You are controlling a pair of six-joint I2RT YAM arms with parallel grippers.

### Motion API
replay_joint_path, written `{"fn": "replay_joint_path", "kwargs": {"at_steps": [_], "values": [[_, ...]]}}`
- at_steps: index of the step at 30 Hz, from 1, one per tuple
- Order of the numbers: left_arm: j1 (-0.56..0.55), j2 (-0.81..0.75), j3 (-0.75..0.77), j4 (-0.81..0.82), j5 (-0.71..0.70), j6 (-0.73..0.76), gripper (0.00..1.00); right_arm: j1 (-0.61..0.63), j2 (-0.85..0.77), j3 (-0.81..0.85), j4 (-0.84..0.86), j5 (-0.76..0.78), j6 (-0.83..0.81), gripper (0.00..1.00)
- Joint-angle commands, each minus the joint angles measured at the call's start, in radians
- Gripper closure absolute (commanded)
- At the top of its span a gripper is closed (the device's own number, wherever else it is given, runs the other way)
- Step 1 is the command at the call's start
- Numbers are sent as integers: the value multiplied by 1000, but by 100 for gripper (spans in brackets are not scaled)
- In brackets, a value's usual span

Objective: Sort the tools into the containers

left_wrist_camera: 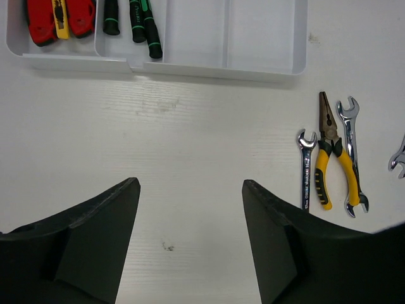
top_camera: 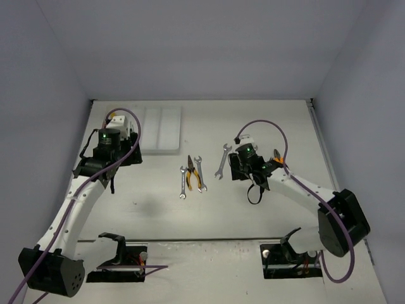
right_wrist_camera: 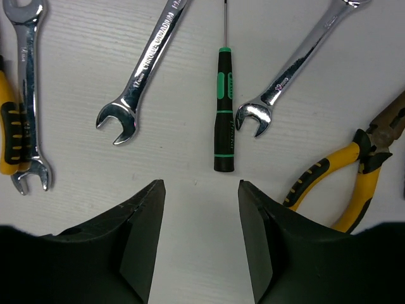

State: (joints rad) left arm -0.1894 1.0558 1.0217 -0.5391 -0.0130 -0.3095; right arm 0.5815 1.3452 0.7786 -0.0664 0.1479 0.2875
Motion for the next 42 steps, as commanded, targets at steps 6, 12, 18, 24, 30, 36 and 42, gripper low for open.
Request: {"fn": "replay_joint_path", "kwargs": {"at_steps": [6, 12, 18, 24, 30, 36, 42], "values": [[20, -106, -8, 82, 10, 20, 36, -66, 181, 71, 143, -19, -19, 57], [26, -115, -12, 87, 13, 15, 36, -81, 279, 87, 171, -53, -8, 61], [28, -112, -15, 91, 41, 11, 36, -80, 337, 89, 185, -67, 9, 80], [26, -105, -18, 142, 158, -59, 36, -48, 261, 68, 197, -67, 10, 100], [-124, -91, -38, 289, 241, -253, 36, 52, 37, 38, 257, -61, 34, 100], [-327, -21, -9, 477, 147, -320, 36, 146, -109, 8, 378, -87, 141, 100], [-437, 57, 8, 620, 91, -357, 36, 195, -193, -33, 543, -139, 213, 100]]}}
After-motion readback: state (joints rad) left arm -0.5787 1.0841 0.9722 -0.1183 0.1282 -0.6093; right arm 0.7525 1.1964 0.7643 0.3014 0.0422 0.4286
